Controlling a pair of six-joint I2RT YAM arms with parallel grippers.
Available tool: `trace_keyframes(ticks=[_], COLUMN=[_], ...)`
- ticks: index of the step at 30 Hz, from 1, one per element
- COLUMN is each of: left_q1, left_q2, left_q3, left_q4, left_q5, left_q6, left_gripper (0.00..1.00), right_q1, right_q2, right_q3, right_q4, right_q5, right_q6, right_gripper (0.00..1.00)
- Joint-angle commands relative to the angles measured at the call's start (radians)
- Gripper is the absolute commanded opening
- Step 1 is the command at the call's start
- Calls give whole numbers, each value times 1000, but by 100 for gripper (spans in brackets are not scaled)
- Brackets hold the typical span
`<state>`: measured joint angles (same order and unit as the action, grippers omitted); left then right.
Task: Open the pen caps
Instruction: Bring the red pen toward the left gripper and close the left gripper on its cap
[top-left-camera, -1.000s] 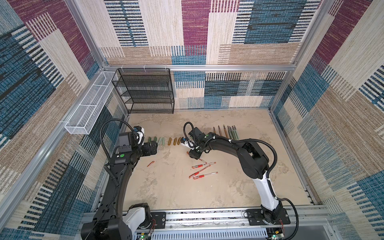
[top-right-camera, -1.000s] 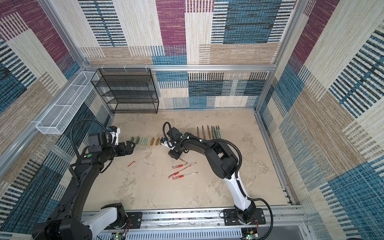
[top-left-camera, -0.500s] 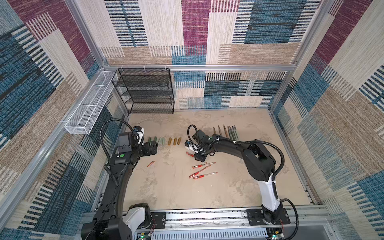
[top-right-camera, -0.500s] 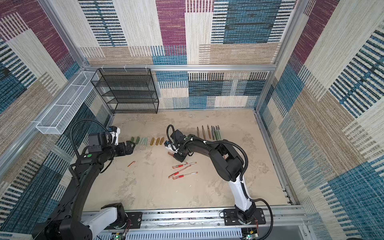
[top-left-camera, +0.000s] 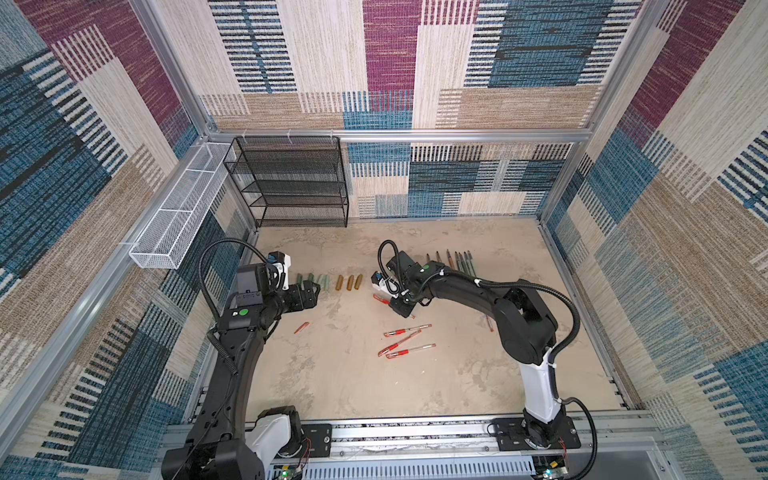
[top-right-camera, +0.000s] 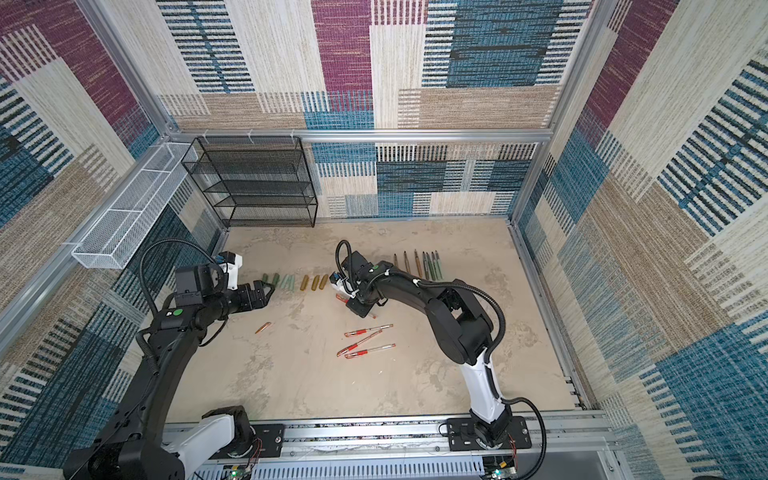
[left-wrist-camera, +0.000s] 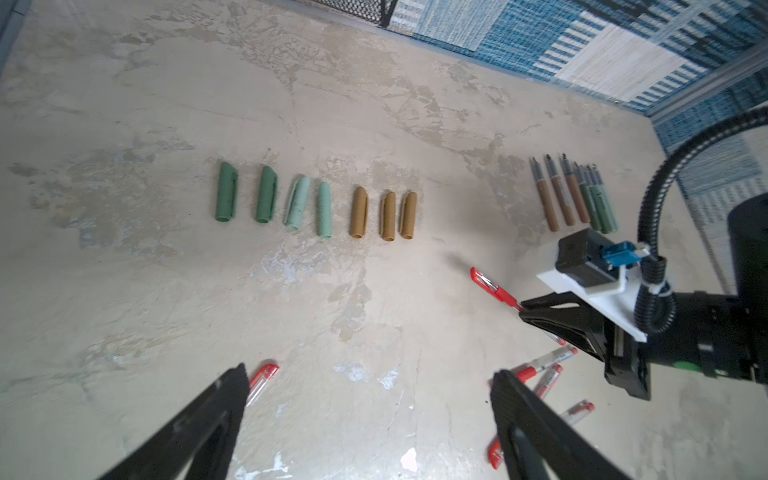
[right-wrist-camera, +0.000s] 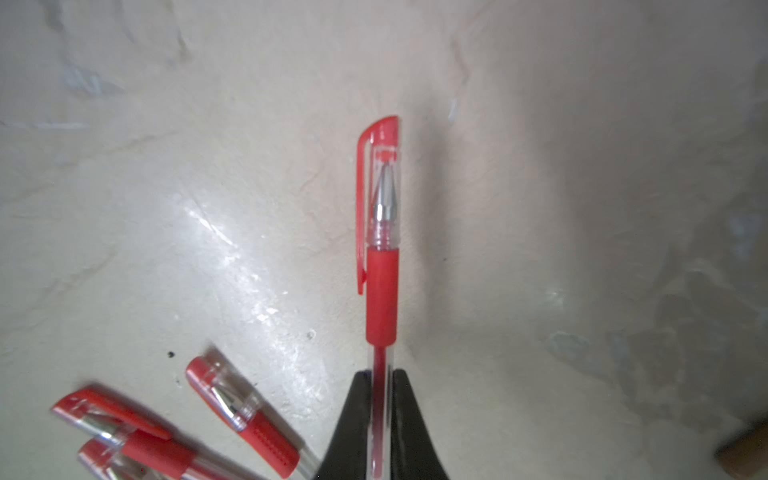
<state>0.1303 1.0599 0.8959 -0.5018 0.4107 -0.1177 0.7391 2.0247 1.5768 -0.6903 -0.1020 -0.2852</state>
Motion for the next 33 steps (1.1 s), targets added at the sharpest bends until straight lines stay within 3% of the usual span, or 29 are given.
trace_keyframes(ticks=[1, 7, 16, 21, 33], left_q1=[-1, -2, -28, -45, -76], left_q2=[-2, 2, 45, 99, 142], left_q3=[8, -15, -23, 1, -12], left_q4=[53, 123, 235, 240, 269], left_q5=[176, 382, 511, 487, 459], left_q6=[-69, -159, -231, -255, -310], left_gripper=[93, 90, 88, 84, 41], right_q1=[0, 32, 129, 154, 191], right_q2=[-75, -206, -245, -250, -202], right_q3=[7, -114, -205, -233, -195], right_q4=[109, 352, 547, 588, 607], right_q5=[-56, -166, -195, -194, -197], right_q6=[88, 258, 435, 465, 483], right_gripper=[8, 8, 7, 7, 7])
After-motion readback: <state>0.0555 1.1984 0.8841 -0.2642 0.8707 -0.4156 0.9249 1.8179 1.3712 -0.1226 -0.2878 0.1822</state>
